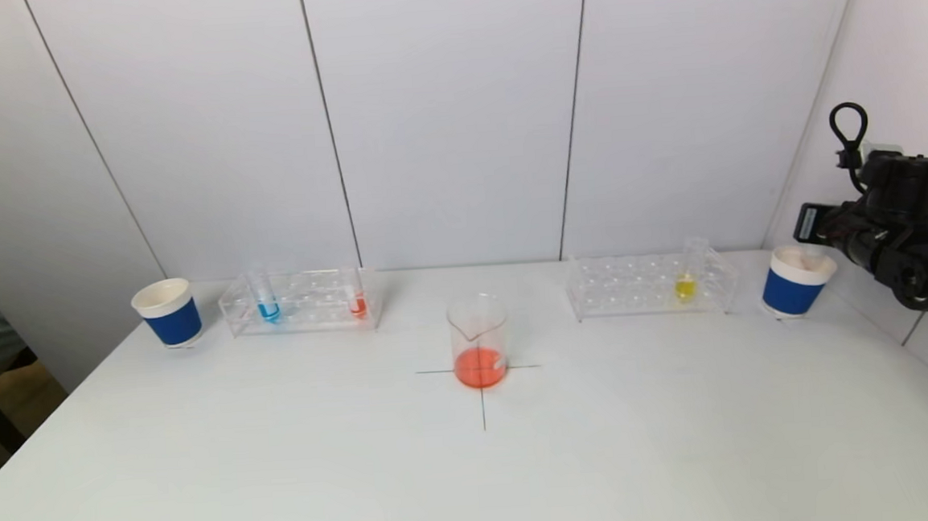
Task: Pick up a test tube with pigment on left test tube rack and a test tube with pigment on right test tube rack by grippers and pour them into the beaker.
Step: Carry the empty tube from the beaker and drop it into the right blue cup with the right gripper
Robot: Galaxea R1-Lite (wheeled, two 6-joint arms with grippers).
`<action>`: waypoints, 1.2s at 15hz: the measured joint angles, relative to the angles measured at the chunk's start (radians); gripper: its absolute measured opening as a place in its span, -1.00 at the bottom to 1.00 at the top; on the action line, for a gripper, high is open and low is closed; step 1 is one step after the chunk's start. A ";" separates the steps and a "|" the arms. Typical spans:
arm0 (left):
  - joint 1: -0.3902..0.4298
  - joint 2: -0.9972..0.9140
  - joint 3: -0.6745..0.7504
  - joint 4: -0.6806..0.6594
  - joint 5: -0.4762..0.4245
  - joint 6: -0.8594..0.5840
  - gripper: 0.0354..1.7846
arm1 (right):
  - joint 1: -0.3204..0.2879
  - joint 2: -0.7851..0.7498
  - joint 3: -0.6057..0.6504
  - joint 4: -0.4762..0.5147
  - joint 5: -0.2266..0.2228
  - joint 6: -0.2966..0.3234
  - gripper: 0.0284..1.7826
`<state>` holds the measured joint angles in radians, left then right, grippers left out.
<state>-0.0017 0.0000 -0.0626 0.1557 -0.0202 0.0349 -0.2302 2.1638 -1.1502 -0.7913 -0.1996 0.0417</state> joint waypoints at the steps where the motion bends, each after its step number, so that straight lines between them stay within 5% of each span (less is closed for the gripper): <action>1: 0.000 0.000 0.000 0.000 0.000 0.000 0.97 | 0.000 0.002 0.007 -0.002 0.000 0.001 -0.50; 18: 0.000 0.000 0.000 0.000 0.001 0.000 0.97 | 0.002 0.017 0.056 -0.040 0.000 0.003 -0.50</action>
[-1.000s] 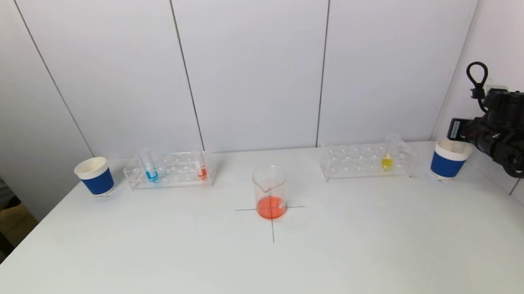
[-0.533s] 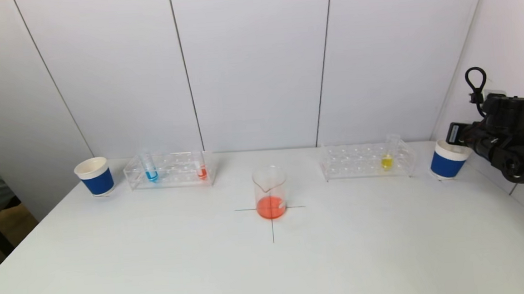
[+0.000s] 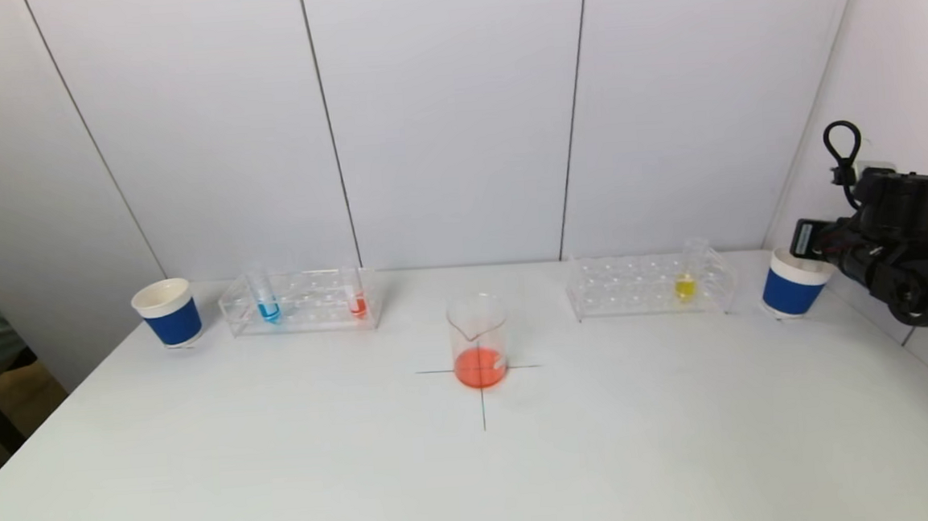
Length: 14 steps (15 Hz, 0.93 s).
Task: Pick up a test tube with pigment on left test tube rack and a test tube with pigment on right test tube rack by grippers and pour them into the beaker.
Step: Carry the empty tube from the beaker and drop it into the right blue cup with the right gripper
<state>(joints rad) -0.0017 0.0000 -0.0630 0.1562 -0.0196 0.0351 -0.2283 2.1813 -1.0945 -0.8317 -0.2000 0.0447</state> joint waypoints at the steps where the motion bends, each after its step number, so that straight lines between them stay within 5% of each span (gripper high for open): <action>1: 0.000 0.000 0.000 0.000 0.000 0.000 0.97 | 0.000 0.000 0.000 -0.002 0.000 0.000 -0.50; 10: 0.000 0.000 0.000 0.000 0.000 0.000 0.97 | 0.000 -0.007 0.006 -0.003 0.000 -0.001 -0.50; 14: 0.000 0.000 0.000 0.000 0.000 0.000 0.97 | 0.000 -0.010 0.007 -0.005 0.000 -0.002 -0.21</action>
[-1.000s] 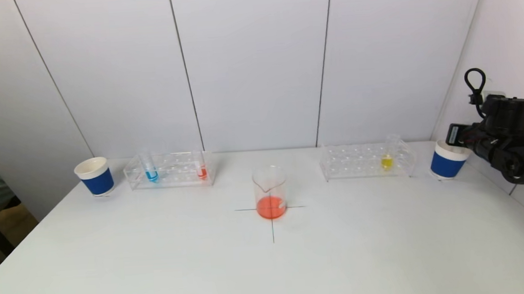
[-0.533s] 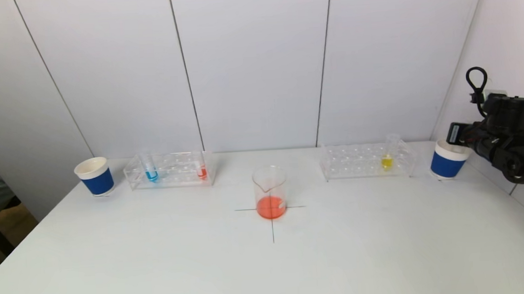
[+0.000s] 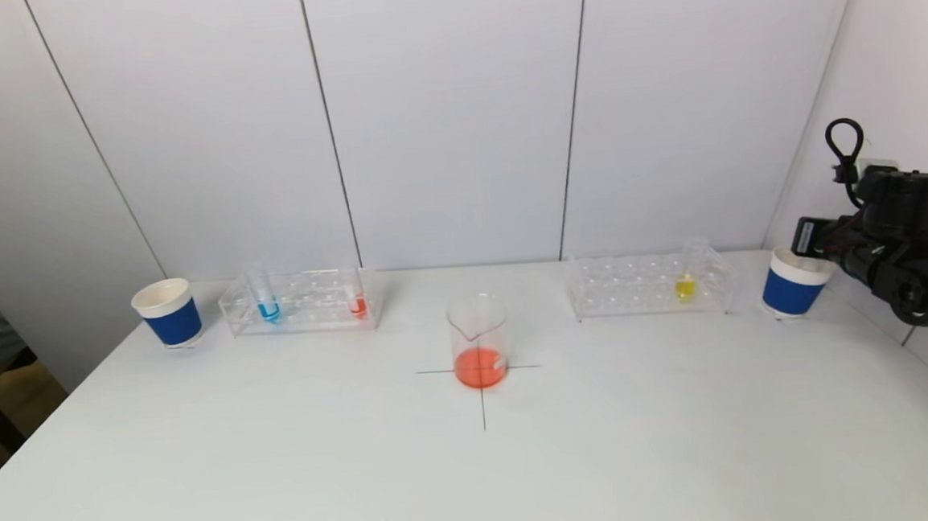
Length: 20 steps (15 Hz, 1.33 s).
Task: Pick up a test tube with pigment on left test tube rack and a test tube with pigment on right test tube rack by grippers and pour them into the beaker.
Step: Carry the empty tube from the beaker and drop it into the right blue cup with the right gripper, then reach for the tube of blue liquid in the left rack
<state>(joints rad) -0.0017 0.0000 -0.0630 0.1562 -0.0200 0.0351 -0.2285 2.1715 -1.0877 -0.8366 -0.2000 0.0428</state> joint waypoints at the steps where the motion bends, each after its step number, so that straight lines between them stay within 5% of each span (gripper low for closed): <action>1: 0.000 0.000 0.000 0.000 0.000 0.000 0.97 | 0.000 -0.001 0.000 0.000 0.000 0.000 -0.07; 5: 0.000 0.000 0.000 0.000 0.000 0.000 0.97 | 0.000 -0.003 -0.001 0.000 0.000 0.000 0.63; 8: 0.000 0.000 0.000 0.000 0.000 0.000 0.97 | 0.000 -0.003 -0.001 0.000 0.000 0.000 0.93; 20: 0.000 0.000 0.000 0.000 0.000 0.000 0.97 | -0.002 -0.057 0.019 0.008 0.002 -0.004 0.99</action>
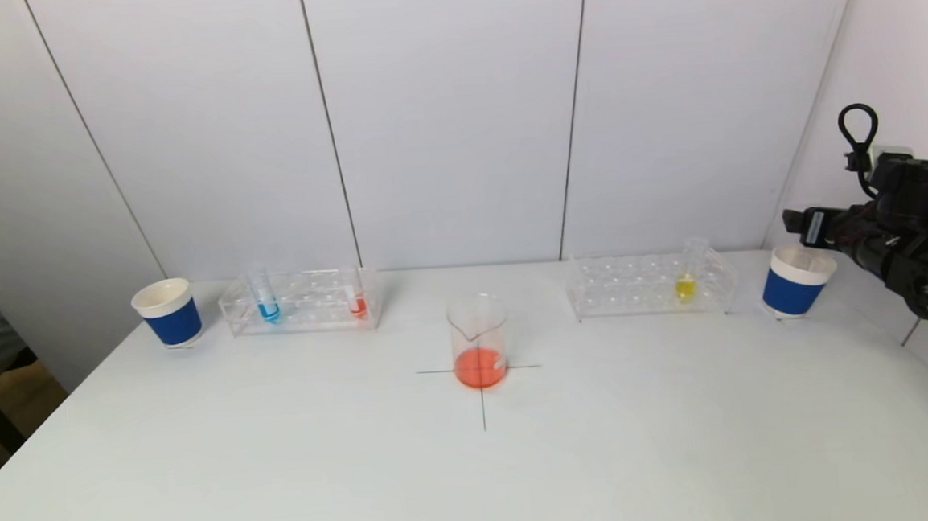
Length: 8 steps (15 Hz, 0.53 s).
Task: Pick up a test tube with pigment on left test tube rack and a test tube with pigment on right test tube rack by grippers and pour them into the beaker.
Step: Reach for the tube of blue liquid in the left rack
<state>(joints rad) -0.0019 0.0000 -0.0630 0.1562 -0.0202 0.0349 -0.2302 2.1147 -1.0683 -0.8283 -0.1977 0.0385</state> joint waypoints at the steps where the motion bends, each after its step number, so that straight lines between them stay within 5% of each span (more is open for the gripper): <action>1: 0.000 0.000 0.000 0.000 0.001 0.000 0.97 | 0.000 -0.016 0.009 0.003 0.002 -0.001 0.99; 8: 0.000 0.000 0.000 0.000 0.000 0.000 0.97 | 0.000 -0.226 0.116 0.060 0.030 -0.008 0.99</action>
<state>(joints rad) -0.0017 0.0000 -0.0630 0.1557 -0.0202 0.0349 -0.2302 1.8883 -0.9523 -0.7681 -0.1679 0.0302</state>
